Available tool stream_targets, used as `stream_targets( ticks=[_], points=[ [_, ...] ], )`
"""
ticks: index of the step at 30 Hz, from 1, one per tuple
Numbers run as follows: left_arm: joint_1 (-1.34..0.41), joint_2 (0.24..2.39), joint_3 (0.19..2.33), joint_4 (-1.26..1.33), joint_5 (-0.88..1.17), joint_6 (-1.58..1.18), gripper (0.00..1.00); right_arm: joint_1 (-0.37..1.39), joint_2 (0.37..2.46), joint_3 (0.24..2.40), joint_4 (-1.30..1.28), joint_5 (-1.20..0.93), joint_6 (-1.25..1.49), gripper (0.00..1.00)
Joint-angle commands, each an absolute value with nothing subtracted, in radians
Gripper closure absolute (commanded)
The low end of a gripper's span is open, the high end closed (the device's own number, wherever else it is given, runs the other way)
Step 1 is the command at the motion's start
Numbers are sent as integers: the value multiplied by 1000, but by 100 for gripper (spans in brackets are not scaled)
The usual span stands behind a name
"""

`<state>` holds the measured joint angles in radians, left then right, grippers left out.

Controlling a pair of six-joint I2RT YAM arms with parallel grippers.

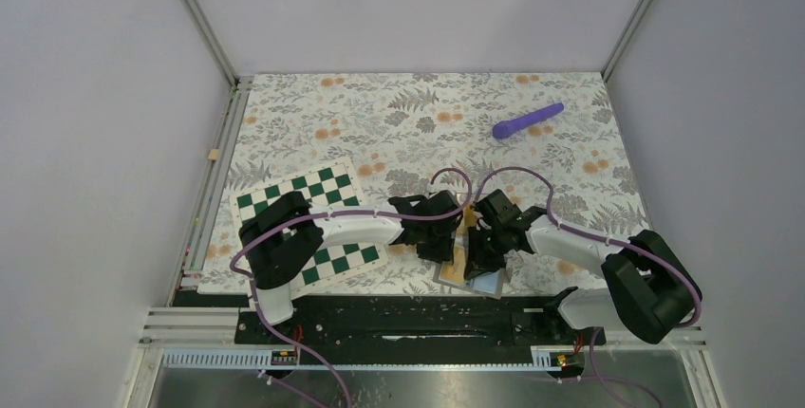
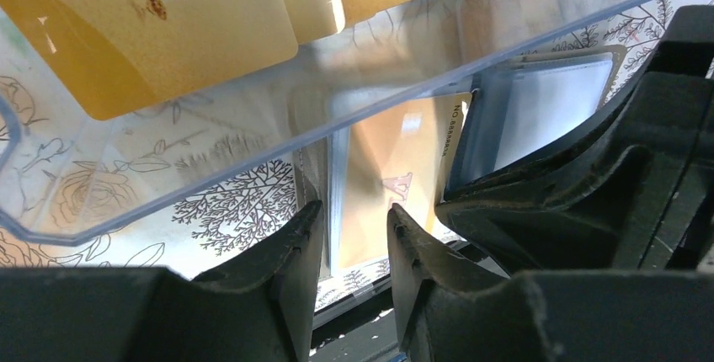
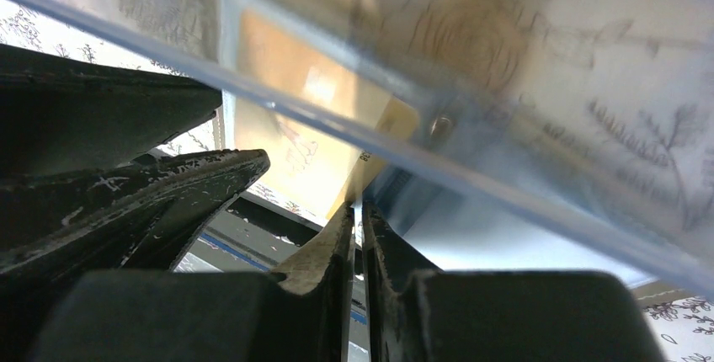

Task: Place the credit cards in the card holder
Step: Turn over the card slot in the card holder.

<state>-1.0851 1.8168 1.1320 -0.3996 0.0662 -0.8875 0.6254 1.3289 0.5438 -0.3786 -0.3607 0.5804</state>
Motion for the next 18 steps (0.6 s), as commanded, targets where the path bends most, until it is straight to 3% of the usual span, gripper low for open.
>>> stream_targets(
  ticks=[1,6,12,18],
  points=[
    [-1094,1775,1168,-394,50,-865,67,623,1355,529,-380,-326,560,86],
    [-1094,1796,1171,-390,66,-863,70,622,1354,529,-380,-328,560,86],
    [-1107,1778,1194,-377,76,-844,84,623,1349,529,-381,-333,559,86],
    [-1117,1746,1213,-360,87,-836,87,622,1331,541,-391,-337,561,86]
  ],
)
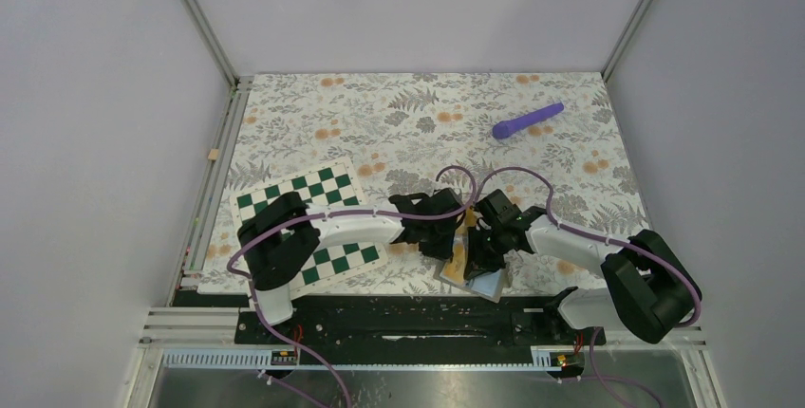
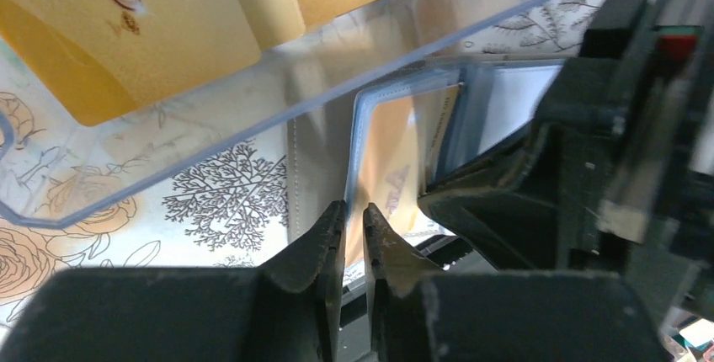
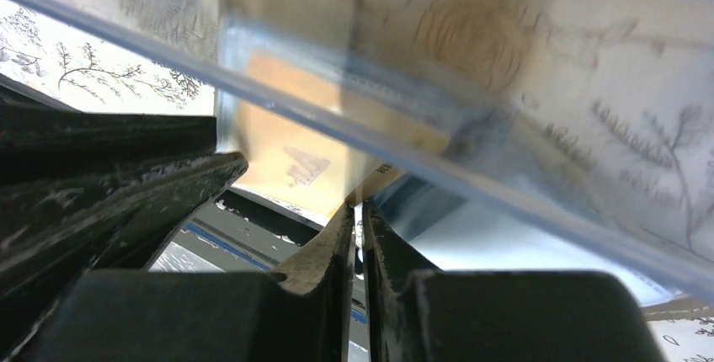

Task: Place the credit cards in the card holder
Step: Turn over the card slot in the card holder.

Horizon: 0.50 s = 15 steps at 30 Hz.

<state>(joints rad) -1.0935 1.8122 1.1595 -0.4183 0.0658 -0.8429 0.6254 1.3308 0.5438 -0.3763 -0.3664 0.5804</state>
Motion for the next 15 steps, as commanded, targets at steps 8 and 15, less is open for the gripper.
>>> stream_targets(
  ticks=[8,15],
  points=[
    [-1126,1723,1196,-302,143,-832,89,622,1246,575,-445,-329,559,85],
    [-1126,1752,1169,-250,220,-841,81,622,1177,588,-498,-307,563,83]
  ],
)
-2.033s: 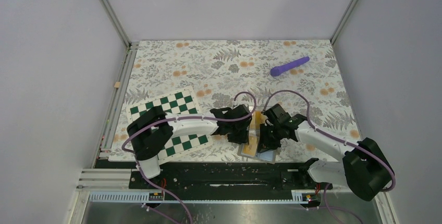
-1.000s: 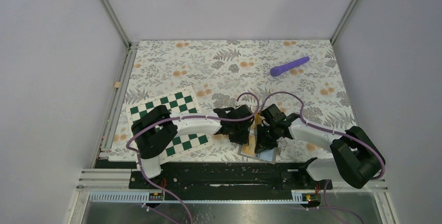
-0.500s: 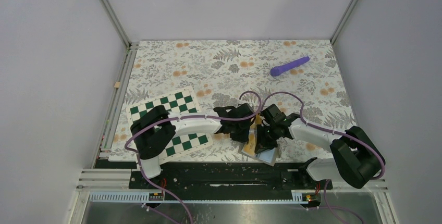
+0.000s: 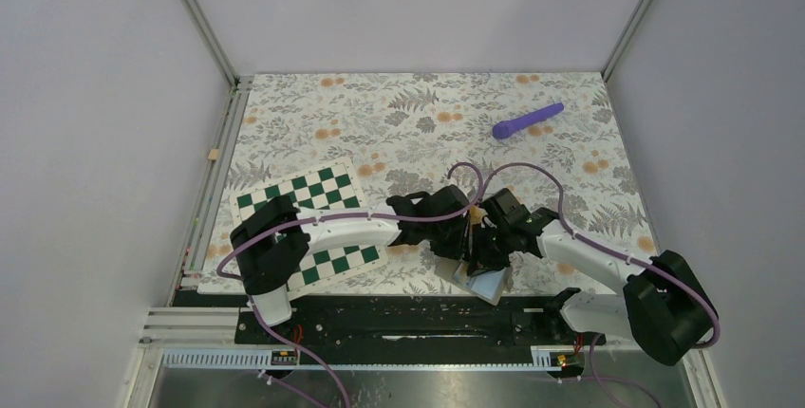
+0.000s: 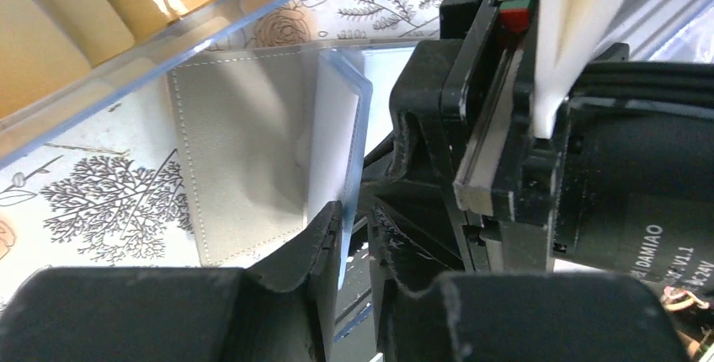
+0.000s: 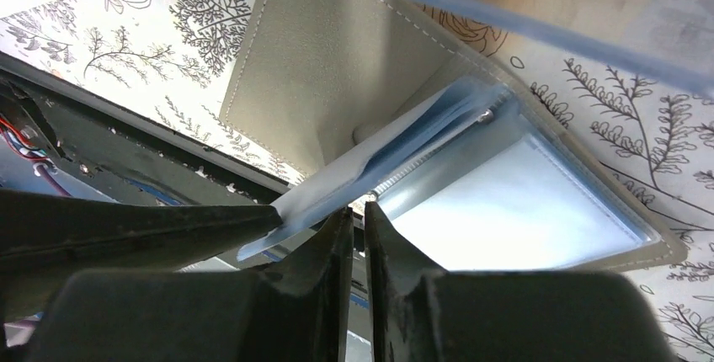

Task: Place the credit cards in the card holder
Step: Turn over the card slot in the card holder.

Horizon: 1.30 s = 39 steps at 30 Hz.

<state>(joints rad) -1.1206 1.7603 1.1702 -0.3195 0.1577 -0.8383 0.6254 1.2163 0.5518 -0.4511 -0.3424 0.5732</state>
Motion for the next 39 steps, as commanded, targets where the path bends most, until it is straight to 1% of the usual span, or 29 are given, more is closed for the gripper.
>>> stream_targets(
  ticks=[1,3,6,13,19,27,31,35,39],
  points=[
    [-1126,1751,1165,-249,219,-843,80,622,1174,589,-505,-305,561,82],
    [-1126,1746,1156,-238,219,-845,77,623,1164,589,-518,-303,559,81],
    [-1126,1751,1156,-229,233,-846,76,621,1135,592,-556,-283,551,79],
    [-1127,1788,1187,-246,251,-850,69,596,1039,622,-679,-219,515,54],
    [-1127,1775,1188,-257,238,-845,67,547,972,631,-720,-228,501,41],
    [-1127,1742,1145,-171,295,-848,63,518,957,691,-720,-260,517,23],
    [-1126,1710,1102,-90,322,-860,65,492,951,707,-720,-284,524,22],
    [-1126,1716,1066,-14,364,-884,73,470,933,701,-720,-292,528,23],
    [-1126,1721,1057,20,376,-895,80,443,910,684,-721,-302,535,27]
  ],
)
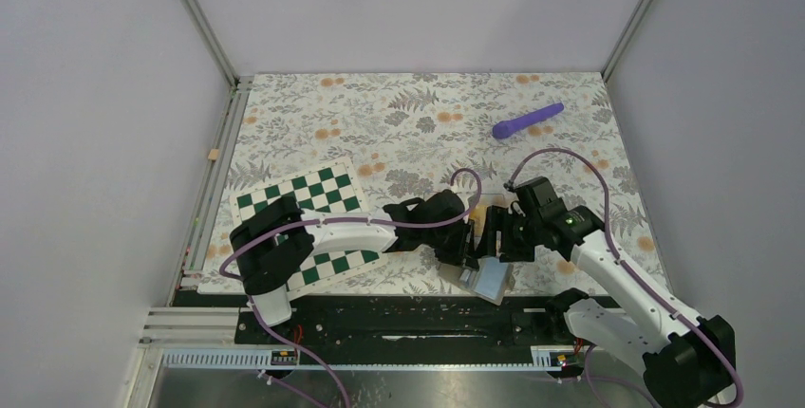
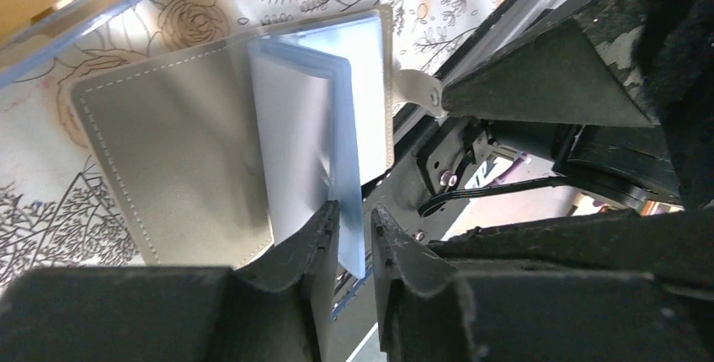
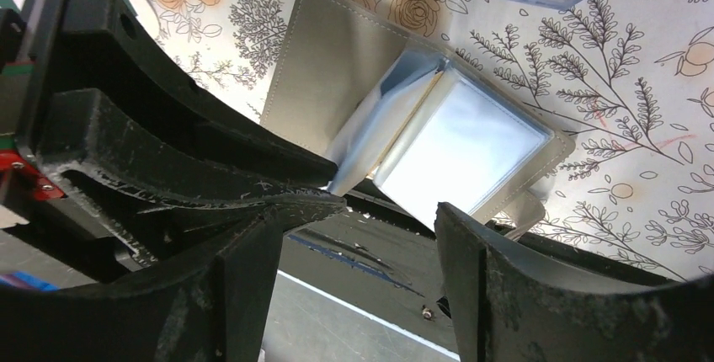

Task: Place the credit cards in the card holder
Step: Turn over the card slot in the card holder.

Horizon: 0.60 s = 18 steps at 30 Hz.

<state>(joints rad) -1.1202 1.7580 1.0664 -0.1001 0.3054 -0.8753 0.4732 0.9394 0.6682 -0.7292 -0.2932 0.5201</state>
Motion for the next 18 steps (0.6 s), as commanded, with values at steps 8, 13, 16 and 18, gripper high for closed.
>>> stream_targets(
  ticks=[8,13,16,18],
  points=[
    [-1126,1753,1075,-26,357,-873,91,418,902,668,-723,-318,534,29],
    [-1126,1763,1079,-37,352,-868,92,413,903,666,-726,-319,537,29],
    [-1126,1766,1080,-44,349,-867,92,411,908,662,-731,-320,537,30],
    [-1127,1771,1089,-66,340,-862,93,410,911,660,-733,-321,538,30]
  ],
)
